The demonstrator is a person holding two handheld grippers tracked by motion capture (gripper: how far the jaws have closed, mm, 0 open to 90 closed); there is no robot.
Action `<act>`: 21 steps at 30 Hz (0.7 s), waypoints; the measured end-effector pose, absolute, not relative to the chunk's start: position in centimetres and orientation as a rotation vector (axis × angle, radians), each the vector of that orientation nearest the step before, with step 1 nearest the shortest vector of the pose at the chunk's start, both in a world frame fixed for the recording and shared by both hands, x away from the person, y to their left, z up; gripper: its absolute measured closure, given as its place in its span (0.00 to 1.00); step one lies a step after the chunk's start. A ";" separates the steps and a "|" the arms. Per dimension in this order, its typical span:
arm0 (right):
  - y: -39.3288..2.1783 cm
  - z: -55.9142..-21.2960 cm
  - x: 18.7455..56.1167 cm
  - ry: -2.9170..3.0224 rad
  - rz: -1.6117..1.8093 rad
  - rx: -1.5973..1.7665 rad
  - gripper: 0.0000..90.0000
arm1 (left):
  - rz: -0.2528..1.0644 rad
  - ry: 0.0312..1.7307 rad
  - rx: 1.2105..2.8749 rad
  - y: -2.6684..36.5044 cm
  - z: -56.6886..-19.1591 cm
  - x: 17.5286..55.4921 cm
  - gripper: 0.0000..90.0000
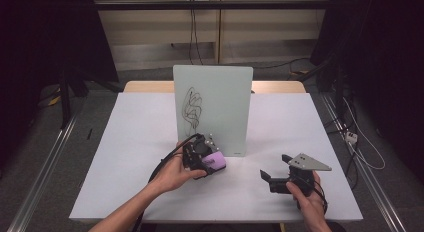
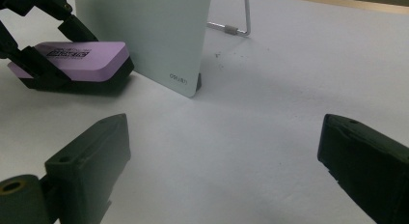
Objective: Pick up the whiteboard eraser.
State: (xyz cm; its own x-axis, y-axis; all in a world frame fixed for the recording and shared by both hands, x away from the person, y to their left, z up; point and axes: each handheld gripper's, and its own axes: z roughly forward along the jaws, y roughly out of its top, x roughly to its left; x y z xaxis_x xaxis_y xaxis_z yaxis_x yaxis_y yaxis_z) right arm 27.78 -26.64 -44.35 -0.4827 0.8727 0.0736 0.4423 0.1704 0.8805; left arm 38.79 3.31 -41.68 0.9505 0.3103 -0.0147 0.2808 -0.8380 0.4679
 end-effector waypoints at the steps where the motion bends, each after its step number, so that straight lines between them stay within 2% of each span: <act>1: -26.7 -44.4 27.8 2.003 1.260 1.236 0.05 | 0.082 0.424 2.625 3.4 -41.6 38.8 0.45; 21: -26.7 -44.4 27.8 2.002 1.264 1.242 0.05 | 0.109 0.452 2.460 5.5 -39.5 38.3 0.45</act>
